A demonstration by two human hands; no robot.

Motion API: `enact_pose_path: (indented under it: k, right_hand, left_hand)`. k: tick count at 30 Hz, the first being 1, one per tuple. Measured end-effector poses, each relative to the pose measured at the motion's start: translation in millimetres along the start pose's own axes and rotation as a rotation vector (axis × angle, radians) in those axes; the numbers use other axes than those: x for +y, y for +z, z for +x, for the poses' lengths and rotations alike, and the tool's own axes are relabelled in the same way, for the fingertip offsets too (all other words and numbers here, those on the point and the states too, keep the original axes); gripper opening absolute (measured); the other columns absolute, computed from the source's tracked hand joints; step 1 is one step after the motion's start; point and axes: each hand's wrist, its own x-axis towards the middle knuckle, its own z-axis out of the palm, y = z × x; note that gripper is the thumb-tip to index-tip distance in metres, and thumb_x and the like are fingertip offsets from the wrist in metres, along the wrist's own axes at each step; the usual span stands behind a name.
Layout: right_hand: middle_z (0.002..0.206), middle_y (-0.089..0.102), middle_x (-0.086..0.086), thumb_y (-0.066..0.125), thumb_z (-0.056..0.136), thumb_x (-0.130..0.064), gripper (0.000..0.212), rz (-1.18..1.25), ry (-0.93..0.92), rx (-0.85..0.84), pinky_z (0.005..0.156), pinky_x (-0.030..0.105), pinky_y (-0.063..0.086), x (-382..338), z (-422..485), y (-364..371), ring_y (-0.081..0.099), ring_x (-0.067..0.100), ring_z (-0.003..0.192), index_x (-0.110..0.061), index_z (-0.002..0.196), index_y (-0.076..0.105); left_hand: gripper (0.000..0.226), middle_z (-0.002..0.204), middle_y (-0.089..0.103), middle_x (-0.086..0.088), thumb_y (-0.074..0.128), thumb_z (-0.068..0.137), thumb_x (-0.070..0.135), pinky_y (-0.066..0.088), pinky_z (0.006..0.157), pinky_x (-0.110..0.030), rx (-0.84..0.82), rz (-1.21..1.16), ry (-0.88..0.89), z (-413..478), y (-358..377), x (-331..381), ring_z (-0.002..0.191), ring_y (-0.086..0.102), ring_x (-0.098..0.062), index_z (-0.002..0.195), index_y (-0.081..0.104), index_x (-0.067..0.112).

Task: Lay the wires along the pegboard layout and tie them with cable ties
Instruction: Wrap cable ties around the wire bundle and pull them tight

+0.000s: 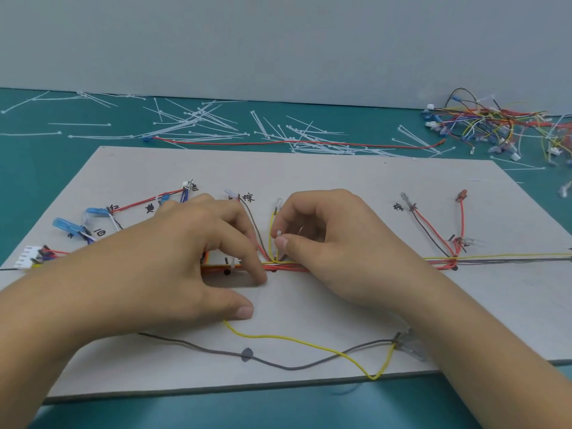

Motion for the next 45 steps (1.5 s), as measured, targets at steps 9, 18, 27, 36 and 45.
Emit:
enact_pose_path:
  k: [9,18,27,36,45]
  right_hand:
    - [0.075,0.071,-0.005,0.070,0.090,-0.013,0.012,-0.004,-0.002,0.001,0.060,0.024,0.047,-1.4,0.9,-0.7,0.060,0.009,0.063,-0.023,0.083,0.070]
    - [0.077,0.071,-0.003,0.070,0.089,-0.014,0.011,0.020,0.002,0.002,0.064,0.034,0.055,0.3,0.6,0.0,0.065,0.017,0.069,-0.023,0.083,0.070]
    - [0.070,0.069,-0.007,0.072,0.086,-0.017,0.010,-0.004,-0.001,-0.024,0.056,0.019,0.043,-0.4,-0.8,-0.9,0.058,0.005,0.060,-0.025,0.080,0.070]
    - [0.064,0.067,-0.007,0.075,0.087,-0.021,0.007,0.043,0.008,-0.052,0.051,0.020,0.043,2.5,1.3,-3.4,0.056,0.003,0.056,-0.022,0.081,0.071]
    - [0.065,0.070,-0.001,0.080,0.088,-0.019,0.009,0.116,0.032,-0.080,0.053,0.019,0.043,1.8,0.7,-8.0,0.058,0.003,0.056,-0.018,0.081,0.074]
  left_hand:
    - [0.057,0.118,0.055,0.032,0.067,0.044,0.085,0.043,0.092,-0.037,0.023,0.030,-0.023,0.4,3.6,5.9,0.110,0.050,0.001,0.096,0.069,0.063]
    - [0.015,0.107,0.063,0.025,0.071,0.074,0.055,0.041,0.087,-0.026,0.098,-0.003,0.064,0.5,6.4,7.3,0.105,0.058,-0.004,0.076,0.080,0.043]
    - [0.017,0.094,0.074,0.018,0.059,0.092,0.043,0.056,0.076,-0.044,0.256,-0.219,0.037,3.1,7.6,8.5,0.080,0.069,-0.016,0.092,0.068,0.028]
    - [0.008,0.071,0.073,0.009,0.064,0.086,0.041,0.048,0.055,-0.023,0.270,-0.385,-0.061,13.7,23.5,10.4,0.056,0.062,-0.009,0.086,0.070,0.035]
    - [0.012,0.060,0.071,-0.009,0.087,0.081,0.020,0.056,0.045,-0.027,0.356,-0.569,-0.193,15.7,21.9,9.4,0.046,0.063,-0.012,0.081,0.076,0.024]
